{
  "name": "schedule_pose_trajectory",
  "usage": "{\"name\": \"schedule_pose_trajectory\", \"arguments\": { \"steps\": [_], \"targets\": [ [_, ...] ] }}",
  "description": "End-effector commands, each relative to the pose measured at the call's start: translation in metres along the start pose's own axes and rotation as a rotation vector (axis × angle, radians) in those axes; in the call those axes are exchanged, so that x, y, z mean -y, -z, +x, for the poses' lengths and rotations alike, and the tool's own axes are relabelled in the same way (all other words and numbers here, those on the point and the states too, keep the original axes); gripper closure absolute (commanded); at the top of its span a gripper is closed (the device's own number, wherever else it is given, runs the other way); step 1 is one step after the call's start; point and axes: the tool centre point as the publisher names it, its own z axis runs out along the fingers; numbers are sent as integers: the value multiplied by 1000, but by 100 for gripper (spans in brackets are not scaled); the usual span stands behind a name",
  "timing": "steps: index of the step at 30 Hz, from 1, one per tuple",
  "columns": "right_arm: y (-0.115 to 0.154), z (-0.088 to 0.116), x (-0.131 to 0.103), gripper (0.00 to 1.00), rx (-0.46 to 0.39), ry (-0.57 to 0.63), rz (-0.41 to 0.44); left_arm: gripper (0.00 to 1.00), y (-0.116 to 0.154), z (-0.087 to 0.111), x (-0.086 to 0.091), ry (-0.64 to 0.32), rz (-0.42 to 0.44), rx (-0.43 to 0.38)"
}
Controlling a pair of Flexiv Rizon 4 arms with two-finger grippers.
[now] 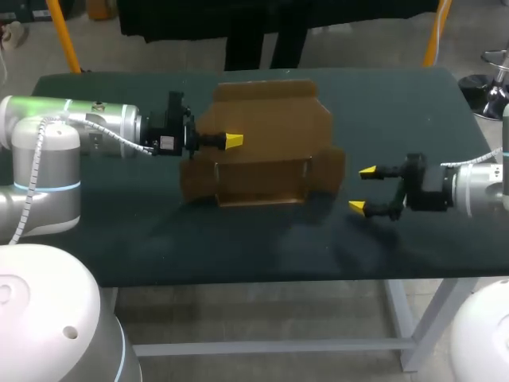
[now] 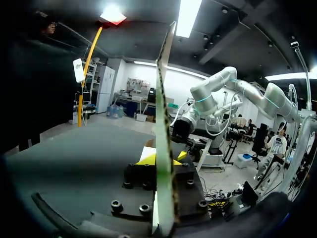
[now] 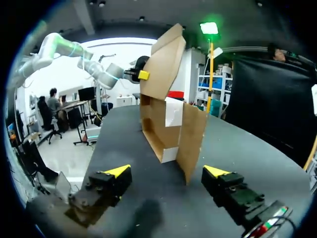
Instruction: Assemble the packaging by folding the flat box into shape, placing the metal phone stand inside, and closing the box properly
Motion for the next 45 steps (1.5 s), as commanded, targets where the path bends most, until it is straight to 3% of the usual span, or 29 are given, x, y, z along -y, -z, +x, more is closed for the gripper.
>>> {"name": "schedule_pose_trajectory", "arguments": {
  "steps": [1,10,15,18,27,31,35,45],
  "targets": [
    [-17,-11,-1,0,-2,-1,10,100,0,-1,-2,0,-1,-3],
    [-36,-28,-4,11,3,-9,-13,100,0,-1,-2,0,-1,-3],
    [-42,-33,-4,30,7,-16,-16,100,0,-1,-2,0,-1,-3],
    [-45,-35,-5,50,8,-20,-19,100,0,-1,-2,0,-1,-3],
    [-54,-36,-5,64,6,-27,-30,100,0,-1,-2,0,-1,-3],
    [-57,-36,-5,79,7,-29,-36,100,0,-1,-2,0,-1,-3],
    [-58,-33,-5,100,11,-29,-40,100,0,-1,-2,0,-1,-3],
    [-57,-25,-7,100,39,-34,-52,100,0,-1,-2,0,-1,-3]
  ]
}}
